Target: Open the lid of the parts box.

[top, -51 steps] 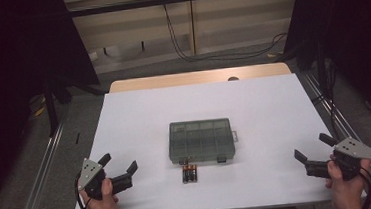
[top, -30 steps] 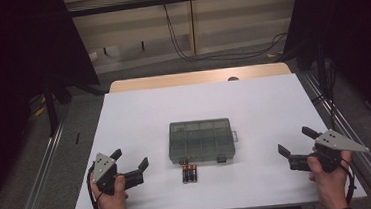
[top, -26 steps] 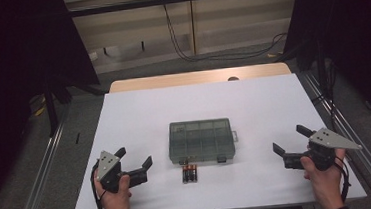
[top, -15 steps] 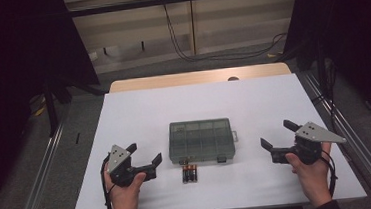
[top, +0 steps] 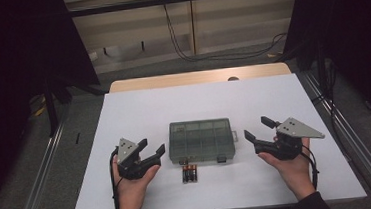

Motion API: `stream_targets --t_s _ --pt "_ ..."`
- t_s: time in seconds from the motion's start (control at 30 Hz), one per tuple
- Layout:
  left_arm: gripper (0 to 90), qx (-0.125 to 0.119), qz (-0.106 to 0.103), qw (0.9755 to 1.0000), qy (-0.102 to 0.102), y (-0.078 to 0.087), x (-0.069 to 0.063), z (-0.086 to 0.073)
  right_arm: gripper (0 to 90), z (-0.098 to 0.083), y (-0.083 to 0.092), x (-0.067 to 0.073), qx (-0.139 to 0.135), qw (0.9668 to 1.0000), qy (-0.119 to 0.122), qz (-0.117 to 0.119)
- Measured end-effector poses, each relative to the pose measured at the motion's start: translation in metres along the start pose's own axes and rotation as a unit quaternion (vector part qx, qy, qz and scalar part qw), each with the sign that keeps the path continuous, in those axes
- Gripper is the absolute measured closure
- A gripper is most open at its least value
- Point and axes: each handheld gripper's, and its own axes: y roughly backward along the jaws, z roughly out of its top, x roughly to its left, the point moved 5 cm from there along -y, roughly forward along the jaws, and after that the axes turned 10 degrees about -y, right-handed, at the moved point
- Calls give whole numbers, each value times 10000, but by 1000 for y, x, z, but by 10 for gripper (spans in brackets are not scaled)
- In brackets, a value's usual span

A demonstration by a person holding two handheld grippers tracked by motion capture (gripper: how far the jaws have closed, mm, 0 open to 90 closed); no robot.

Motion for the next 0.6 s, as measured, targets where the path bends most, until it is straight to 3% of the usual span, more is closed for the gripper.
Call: stream_targets --t_s 0.03,0.1,0.2,0.33,0.47,0.57,0.6 --pt "529 -17 59 10000 61 -2 0 0 337 0 -2 2 5 10000 16 -39" --pt "645 12 -12 9999 110 -4 0 0 483 1 -6 5 -41 9999 24 -116" --pt "749 78 6 9999 98 -6 1 0 689 1 -9 11 -21 9999 37 139" --pt "895 88 -121 9997 189 -4 4 -2 869 -3 -14 14 211 9993 197 224" --pt "900 357 -323 9988 109 -1 3 -14 900 -12 -15 15 485 9973 143 532" --pt "900 541 -599 9963 277 1 3 -24 900 -24 -16 15 814 9943 287 630" --pt "900 541 -599 9963 277 1 3 -24 900 -24 -16 15 814 9943 287 630"
